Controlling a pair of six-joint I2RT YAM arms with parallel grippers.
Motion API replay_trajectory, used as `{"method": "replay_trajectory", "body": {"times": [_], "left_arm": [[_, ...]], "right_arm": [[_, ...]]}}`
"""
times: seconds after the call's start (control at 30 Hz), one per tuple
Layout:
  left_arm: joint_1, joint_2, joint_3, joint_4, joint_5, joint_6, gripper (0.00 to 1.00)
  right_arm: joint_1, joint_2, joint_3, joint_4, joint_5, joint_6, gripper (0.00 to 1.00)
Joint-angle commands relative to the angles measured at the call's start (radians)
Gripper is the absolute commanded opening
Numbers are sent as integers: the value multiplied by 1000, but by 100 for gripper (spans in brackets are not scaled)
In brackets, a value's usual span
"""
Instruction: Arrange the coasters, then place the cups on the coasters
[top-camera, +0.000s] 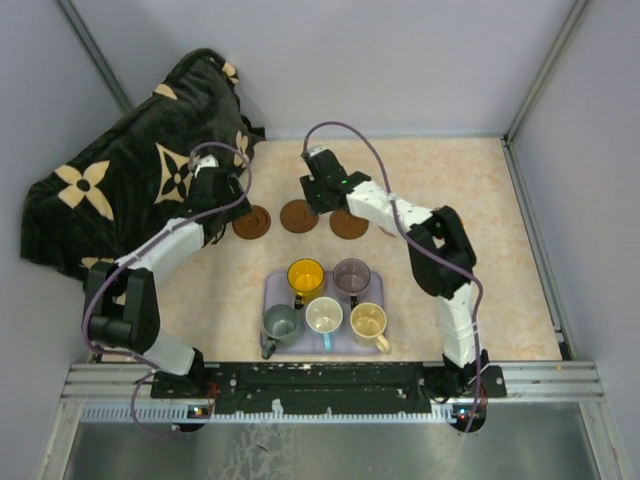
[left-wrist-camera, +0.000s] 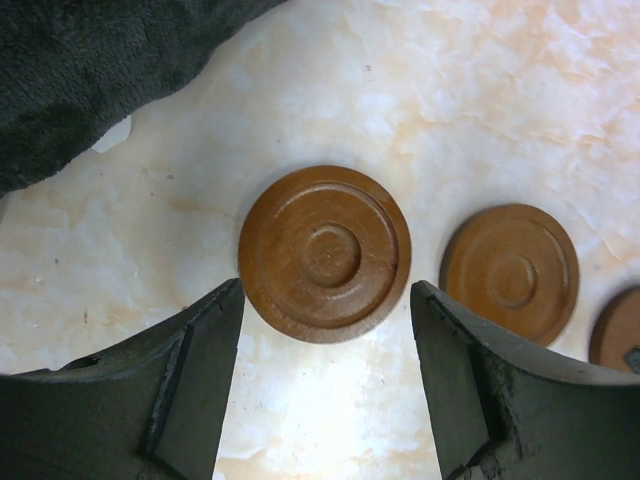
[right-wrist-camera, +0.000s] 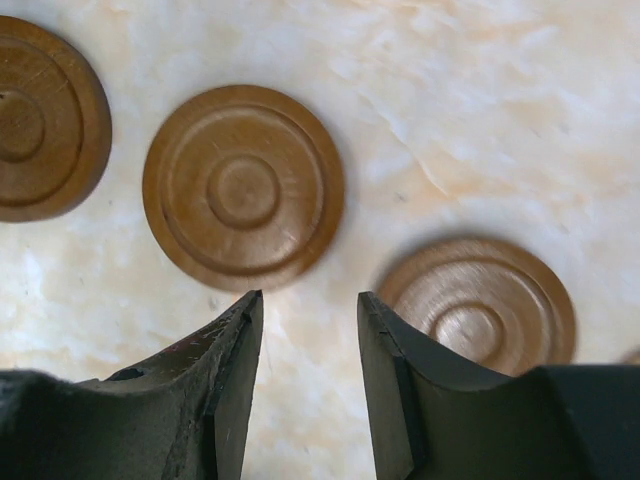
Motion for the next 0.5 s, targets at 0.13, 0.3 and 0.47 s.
{"method": "replay_trajectory", "body": {"times": [0.13, 0.3, 0.47], "left_arm": [[-19, -125, -96, 28, 158, 41, 75], [-66, -169, -135, 38, 166, 58, 75], [-117, -204, -167, 34, 164, 57, 75]], "right_arm": [[-112, -328, -347, 104, 121, 61, 41], [-140, -386, -448, 106, 102, 49, 40], [-138, -378, -487, 101, 93, 66, 42]]}}
